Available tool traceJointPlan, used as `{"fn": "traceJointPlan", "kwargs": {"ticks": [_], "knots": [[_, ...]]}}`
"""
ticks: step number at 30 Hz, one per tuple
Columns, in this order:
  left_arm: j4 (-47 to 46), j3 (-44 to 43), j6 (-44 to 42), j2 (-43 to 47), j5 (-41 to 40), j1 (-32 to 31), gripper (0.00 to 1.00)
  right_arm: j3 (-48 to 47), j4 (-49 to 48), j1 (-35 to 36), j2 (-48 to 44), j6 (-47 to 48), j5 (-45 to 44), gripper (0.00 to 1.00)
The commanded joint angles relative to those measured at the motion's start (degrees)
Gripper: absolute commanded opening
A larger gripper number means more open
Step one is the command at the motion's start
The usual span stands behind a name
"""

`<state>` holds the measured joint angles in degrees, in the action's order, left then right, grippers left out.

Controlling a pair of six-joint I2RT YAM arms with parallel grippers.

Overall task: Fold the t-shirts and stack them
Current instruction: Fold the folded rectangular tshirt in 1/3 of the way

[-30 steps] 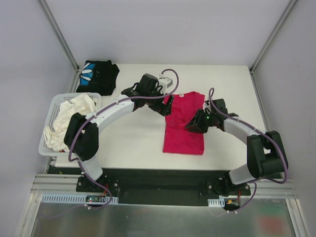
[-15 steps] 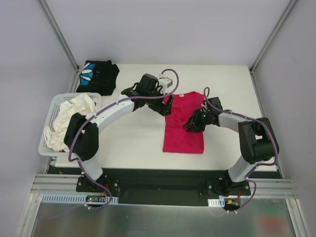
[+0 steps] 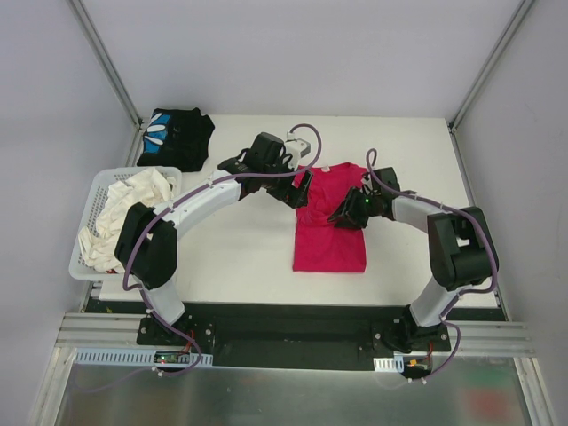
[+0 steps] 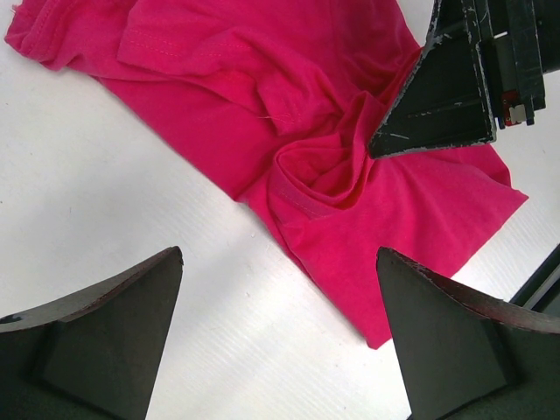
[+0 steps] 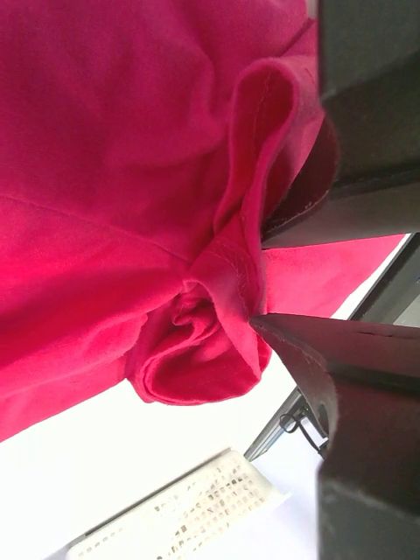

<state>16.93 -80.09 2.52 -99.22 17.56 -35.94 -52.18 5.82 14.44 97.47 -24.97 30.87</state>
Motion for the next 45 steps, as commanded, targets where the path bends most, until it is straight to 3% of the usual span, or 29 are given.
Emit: {"fn": "traceJointPlan", "kwargs": {"ticks": [1,31,37,45], "knots": [[-0.8,-0.3,-0.2,0.8,1.2,0.1,0.92,-2.3,-1.3,-0.9,1.0,0.9,0.8,0.38],[-0.9,0.7,0.9,-1.0,3.3,-0.8,0.92,-13.9,-5.6,-4.6,13.4,-1.9,-2.2,0.38],[-1.2,0.9,0.3,-3.7,4.5,-2.6,0.91,-12.9,-7.8,-5.3,10.1,-1.9,-2.2,0.39],[2.8,-2.9,-4.1,-9.5,9.2,-5.5,0.92,-8.6,-7.6,-7.4,-0.8,0.0,-2.1,0.39]]}}
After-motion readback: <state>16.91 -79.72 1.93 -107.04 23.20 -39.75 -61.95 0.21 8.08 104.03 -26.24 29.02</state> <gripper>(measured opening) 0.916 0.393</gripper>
